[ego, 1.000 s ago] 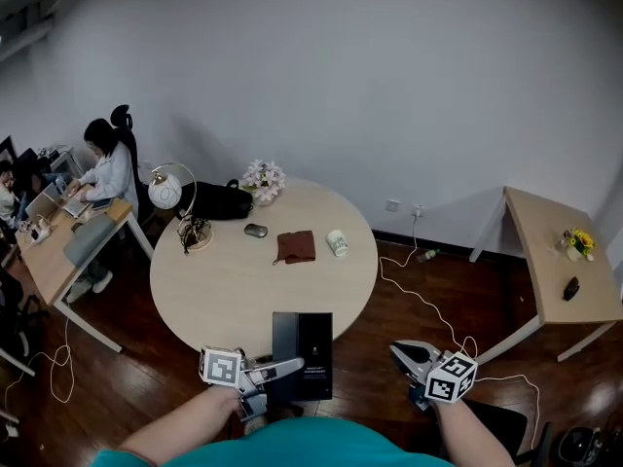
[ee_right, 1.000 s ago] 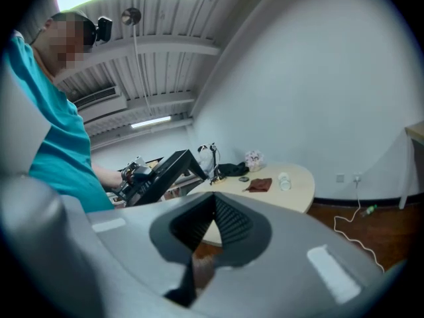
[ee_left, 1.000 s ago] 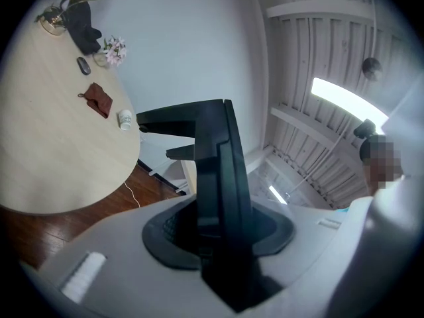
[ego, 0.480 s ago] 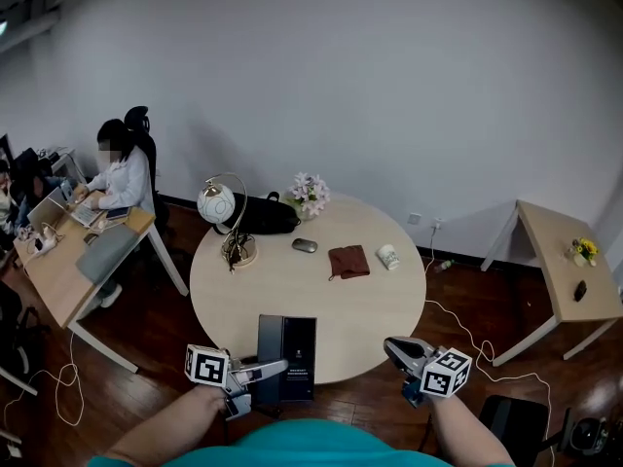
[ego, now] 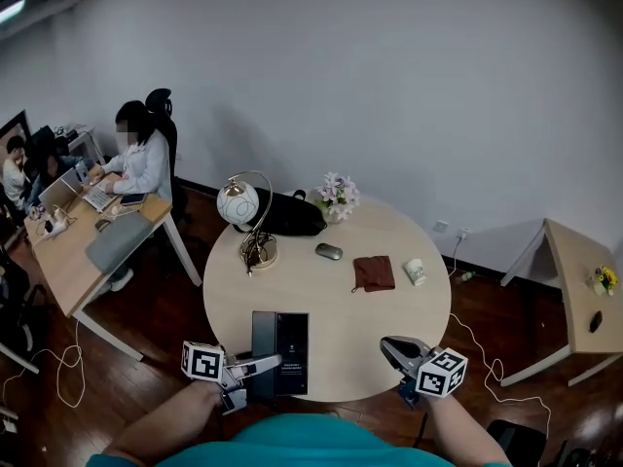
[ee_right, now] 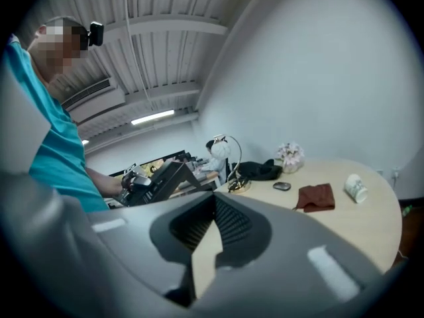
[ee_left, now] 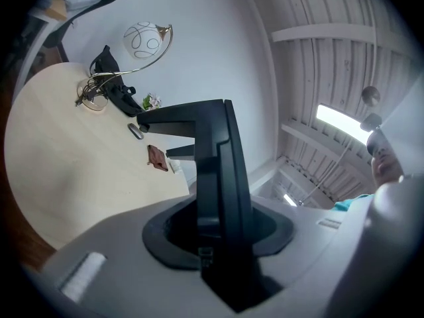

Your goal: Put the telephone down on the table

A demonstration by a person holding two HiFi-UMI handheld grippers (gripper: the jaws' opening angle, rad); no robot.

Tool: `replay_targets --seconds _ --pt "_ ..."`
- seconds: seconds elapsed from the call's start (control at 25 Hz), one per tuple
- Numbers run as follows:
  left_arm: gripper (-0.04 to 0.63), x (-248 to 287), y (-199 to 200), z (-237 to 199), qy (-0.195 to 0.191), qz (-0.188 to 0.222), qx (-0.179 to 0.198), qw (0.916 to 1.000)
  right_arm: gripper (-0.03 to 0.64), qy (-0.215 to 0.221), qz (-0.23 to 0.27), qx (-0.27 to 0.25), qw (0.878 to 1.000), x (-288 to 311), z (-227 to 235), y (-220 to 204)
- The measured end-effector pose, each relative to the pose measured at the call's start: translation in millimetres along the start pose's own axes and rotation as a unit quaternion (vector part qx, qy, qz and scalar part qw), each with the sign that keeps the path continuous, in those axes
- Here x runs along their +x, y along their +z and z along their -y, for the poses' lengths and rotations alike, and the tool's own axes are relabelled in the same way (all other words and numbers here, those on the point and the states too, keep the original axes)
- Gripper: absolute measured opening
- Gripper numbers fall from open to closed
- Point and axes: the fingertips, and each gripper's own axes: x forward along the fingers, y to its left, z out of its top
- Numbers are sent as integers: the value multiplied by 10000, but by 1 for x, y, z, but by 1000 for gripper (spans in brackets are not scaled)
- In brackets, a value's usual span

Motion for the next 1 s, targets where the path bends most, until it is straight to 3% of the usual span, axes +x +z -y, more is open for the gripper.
replay_targets --seconds 0.12,0.28,0.4,1.0 --pt "175 20 14 -18 68 67 -103 9999 2 217 -148 -116 9996 14 18 1" --pt "175 57 40 -35 -19 53 168 9998 2 466 -245 -268 9983 31 44 11" --pt "175 77 46 -51 -35 -10 -53 10000 2 445 -294 -296 9981 46 60 13" --pt "175 141 128 -180 -380 -1322 -179 9903 2 -691 -421 285 9963 148 136 -5"
